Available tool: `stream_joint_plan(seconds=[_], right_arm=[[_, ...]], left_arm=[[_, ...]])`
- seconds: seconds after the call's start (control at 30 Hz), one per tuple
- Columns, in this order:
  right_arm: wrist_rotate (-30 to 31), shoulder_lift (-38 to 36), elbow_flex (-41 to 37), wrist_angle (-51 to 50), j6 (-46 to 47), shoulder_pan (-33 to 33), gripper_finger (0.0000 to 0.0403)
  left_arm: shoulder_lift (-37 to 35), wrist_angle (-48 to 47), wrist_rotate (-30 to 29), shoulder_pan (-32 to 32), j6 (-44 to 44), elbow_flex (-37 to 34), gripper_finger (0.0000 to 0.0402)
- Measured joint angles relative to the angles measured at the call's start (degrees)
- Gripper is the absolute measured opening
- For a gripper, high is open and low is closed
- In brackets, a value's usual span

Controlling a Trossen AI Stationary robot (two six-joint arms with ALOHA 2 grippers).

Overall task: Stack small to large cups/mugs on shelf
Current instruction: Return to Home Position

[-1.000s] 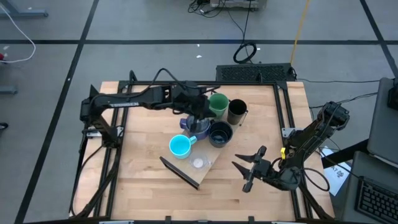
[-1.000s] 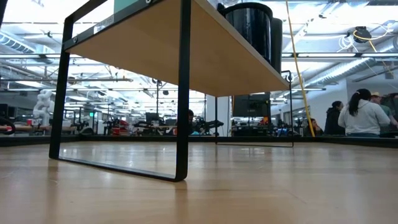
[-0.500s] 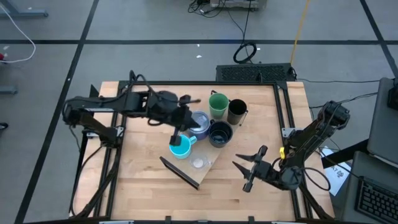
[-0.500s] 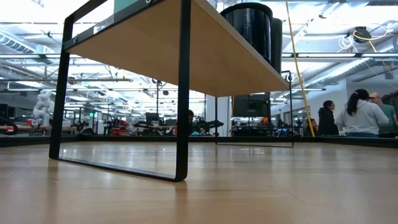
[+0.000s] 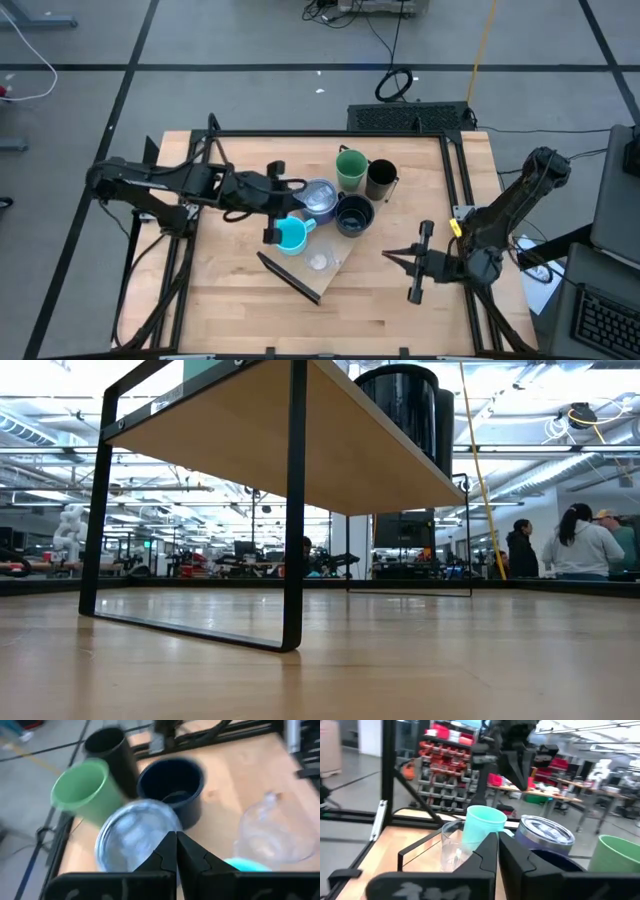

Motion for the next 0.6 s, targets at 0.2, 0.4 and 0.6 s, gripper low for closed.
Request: stream_joint_plan(seconds=[0.2, 0.4, 0.6], right_arm=[[-11.6, -6.8, 0.0, -11.0, 3.1, -5.0, 0.0003], [-18.5, -11.6, 0.0, -17.8, 2.1, -8.5, 0.0001], [-22.9, -16.0, -0.6, -21.6, 1.3, -11.3, 0.0000]], left_arm=[[-10.2, 6.7, -4.6, 1.0, -2.8, -12.9, 0.0007], [-21.1, 14.3, -5.0, 1.3, -2.7, -24.0, 0.0002], [-29.7, 19.4, -5.0, 1.3, -3.0, -33.7, 0.0010]])
